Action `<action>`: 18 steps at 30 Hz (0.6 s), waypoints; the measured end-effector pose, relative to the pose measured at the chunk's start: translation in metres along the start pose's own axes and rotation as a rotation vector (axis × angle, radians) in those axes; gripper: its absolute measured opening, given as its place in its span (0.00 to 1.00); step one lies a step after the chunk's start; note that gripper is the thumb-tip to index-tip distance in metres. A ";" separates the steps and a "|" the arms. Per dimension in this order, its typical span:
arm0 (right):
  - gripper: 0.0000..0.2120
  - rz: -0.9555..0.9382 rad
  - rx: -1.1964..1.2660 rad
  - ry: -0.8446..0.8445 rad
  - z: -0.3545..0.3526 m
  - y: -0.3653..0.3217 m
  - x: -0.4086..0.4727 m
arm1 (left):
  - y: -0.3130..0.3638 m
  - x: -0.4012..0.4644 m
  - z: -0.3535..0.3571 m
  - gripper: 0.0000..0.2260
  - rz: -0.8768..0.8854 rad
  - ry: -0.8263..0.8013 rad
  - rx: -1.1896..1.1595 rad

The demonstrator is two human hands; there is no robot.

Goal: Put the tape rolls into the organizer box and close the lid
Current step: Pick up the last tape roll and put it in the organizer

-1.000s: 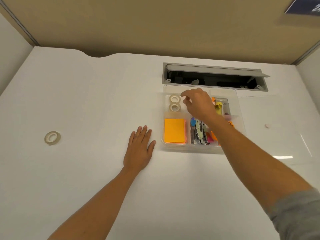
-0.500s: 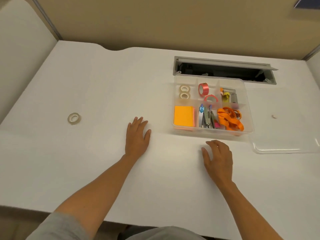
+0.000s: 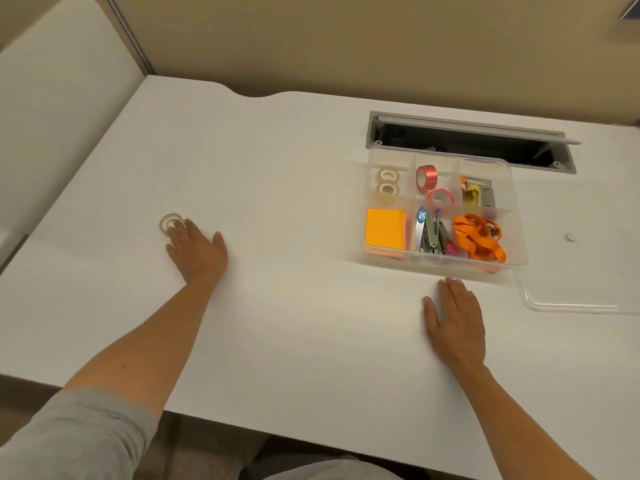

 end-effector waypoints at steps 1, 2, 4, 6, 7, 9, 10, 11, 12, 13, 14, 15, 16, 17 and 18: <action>0.29 -0.003 -0.001 -0.003 0.000 0.000 0.000 | -0.003 0.003 -0.002 0.31 -0.011 -0.008 0.011; 0.29 -0.003 -0.002 -0.007 0.001 0.000 0.000 | -0.004 0.006 -0.004 0.30 -0.013 -0.016 0.023; 0.30 0.003 -0.005 -0.015 0.002 0.000 0.001 | -0.004 0.010 -0.008 0.27 0.005 -0.005 0.039; 0.30 0.006 -0.002 -0.019 0.003 0.000 0.001 | -0.001 0.009 -0.015 0.23 0.040 0.052 0.031; 0.30 0.007 -0.002 -0.021 0.003 0.000 0.001 | 0.002 0.007 -0.017 0.20 0.060 0.076 0.024; 0.29 0.009 -0.003 -0.022 0.003 0.001 0.000 | 0.010 0.000 -0.016 0.15 0.092 0.102 0.017; 0.29 0.008 -0.001 -0.021 0.002 0.000 0.000 | 0.014 -0.004 -0.014 0.12 0.104 0.114 0.017; 0.28 0.009 0.002 -0.019 0.002 0.000 0.000 | 0.020 -0.009 -0.012 0.11 0.120 0.127 0.020; 0.29 0.011 0.006 -0.016 0.001 -0.001 0.000 | 0.027 -0.014 -0.011 0.10 0.142 0.142 0.018; 0.29 0.012 0.009 -0.013 0.000 -0.001 0.001 | 0.034 -0.019 -0.009 0.10 0.168 0.159 0.006; 0.29 0.012 0.008 -0.012 0.000 -0.002 0.000 | 0.041 -0.024 -0.007 0.11 0.194 0.173 -0.021; 0.29 0.011 0.004 -0.011 0.000 -0.002 0.000 | 0.048 -0.029 -0.005 0.12 0.217 0.179 -0.061; 0.28 0.008 0.001 -0.008 -0.001 -0.001 0.000 | 0.055 -0.033 -0.003 0.14 0.235 0.175 -0.101; 0.28 0.008 0.000 -0.006 -0.001 -0.001 0.000 | 0.062 -0.036 0.001 0.14 0.252 0.162 -0.134; 0.29 0.010 0.001 -0.007 -0.001 0.000 0.001 | 0.070 -0.039 0.004 0.14 0.269 0.141 -0.162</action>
Point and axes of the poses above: each hand's wrist, its own x-axis towards the middle knuckle, its own z-axis out of the palm, y = z × x, the point moved 10 cm from there along x, towards the middle knuckle, and after that the axes turned 3 degrees about -y, right-handed, at the moved point
